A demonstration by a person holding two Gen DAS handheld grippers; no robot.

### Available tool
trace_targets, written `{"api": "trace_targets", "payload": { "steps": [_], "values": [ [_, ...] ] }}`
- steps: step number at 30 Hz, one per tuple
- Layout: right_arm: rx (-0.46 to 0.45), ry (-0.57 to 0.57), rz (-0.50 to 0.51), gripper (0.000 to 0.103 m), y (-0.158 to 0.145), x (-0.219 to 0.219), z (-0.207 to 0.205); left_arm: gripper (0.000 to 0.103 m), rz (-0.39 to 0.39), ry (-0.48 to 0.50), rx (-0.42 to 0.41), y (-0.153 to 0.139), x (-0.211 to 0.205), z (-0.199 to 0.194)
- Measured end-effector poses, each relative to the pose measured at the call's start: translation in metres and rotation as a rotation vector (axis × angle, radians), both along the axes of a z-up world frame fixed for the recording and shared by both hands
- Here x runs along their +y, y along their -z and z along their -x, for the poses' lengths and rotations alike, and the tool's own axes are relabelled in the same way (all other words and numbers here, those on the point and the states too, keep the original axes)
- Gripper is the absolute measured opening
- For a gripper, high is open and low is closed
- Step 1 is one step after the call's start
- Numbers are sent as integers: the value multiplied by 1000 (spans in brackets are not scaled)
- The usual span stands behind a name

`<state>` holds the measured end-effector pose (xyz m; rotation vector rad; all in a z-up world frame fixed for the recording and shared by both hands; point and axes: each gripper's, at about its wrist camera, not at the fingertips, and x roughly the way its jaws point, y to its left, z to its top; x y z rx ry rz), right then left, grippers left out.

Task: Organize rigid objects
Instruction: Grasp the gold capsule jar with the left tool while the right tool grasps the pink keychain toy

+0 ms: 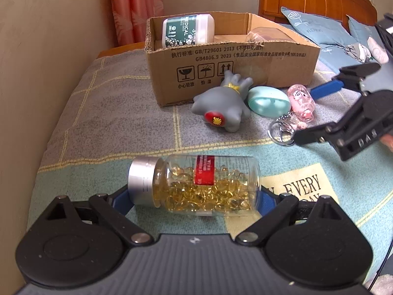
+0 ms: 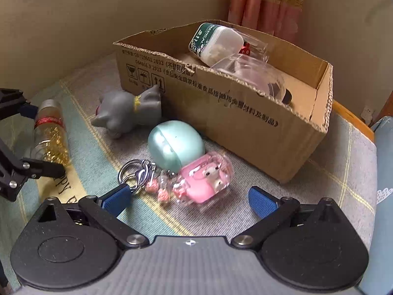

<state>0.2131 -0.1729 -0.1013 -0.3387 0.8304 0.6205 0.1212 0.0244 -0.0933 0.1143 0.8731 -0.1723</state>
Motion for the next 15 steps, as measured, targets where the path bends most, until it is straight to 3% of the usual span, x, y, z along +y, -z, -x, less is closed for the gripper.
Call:
{"api": "trace_targets", "payload": {
  "steps": [7,15],
  "values": [
    [23,-59,15,103,2,15,-11,95,7,4,4,0,2,0],
    [105,-126,-5,103,-4,12,18,95,9,5,5,1,3,-1]
  ]
}}
